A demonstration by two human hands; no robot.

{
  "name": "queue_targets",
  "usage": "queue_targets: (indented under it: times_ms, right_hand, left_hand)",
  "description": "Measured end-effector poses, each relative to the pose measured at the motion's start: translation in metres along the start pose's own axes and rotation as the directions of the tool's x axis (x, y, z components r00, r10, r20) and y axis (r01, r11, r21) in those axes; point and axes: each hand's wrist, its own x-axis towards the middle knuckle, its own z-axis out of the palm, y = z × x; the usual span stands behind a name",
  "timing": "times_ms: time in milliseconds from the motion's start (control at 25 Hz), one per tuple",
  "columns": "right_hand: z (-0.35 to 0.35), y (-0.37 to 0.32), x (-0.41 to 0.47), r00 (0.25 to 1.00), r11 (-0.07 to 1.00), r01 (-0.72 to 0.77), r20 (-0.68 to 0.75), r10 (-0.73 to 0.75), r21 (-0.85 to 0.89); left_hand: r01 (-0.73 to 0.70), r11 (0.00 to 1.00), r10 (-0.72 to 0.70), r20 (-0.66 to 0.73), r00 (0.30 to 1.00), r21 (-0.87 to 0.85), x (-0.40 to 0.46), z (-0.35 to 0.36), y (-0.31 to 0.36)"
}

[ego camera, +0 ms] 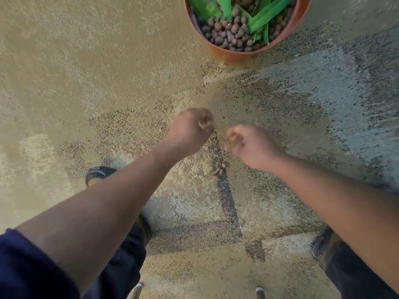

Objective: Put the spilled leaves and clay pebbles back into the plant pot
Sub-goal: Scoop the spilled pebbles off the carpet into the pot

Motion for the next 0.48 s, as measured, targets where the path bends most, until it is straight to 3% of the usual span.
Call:
queue_targets:
  times_ms: [80,160,400,480]
  right_hand:
    - [0.022,0.007,-0.004,0.993,0.993,0.009,0.115,0.005,-0.115]
    - [0.042,0.012,-0.008,0.986,0.981,0.042,0.166,-0.010,-0.191]
    - [0.072,0.024,-0.010,0.990,0.942,0.127,0.092,-0.104,-0.310]
    - [0.075,0.025,-0.010,0.991,0.944,0.113,0.099,-0.086,-0.310]
  left_hand:
    - [0.037,0.996,-0.056,0.256,0.965,0.078,-0.012,0.021,-0.019]
    - [0.000,0.991,-0.047,0.345,0.937,0.135,-0.026,0.040,-0.028]
    - [-0.041,0.994,0.016,0.232,0.973,0.104,-0.046,0.072,-0.033]
    - [-0.051,0.994,0.026,0.253,0.967,0.092,-0.047,0.075,-0.034]
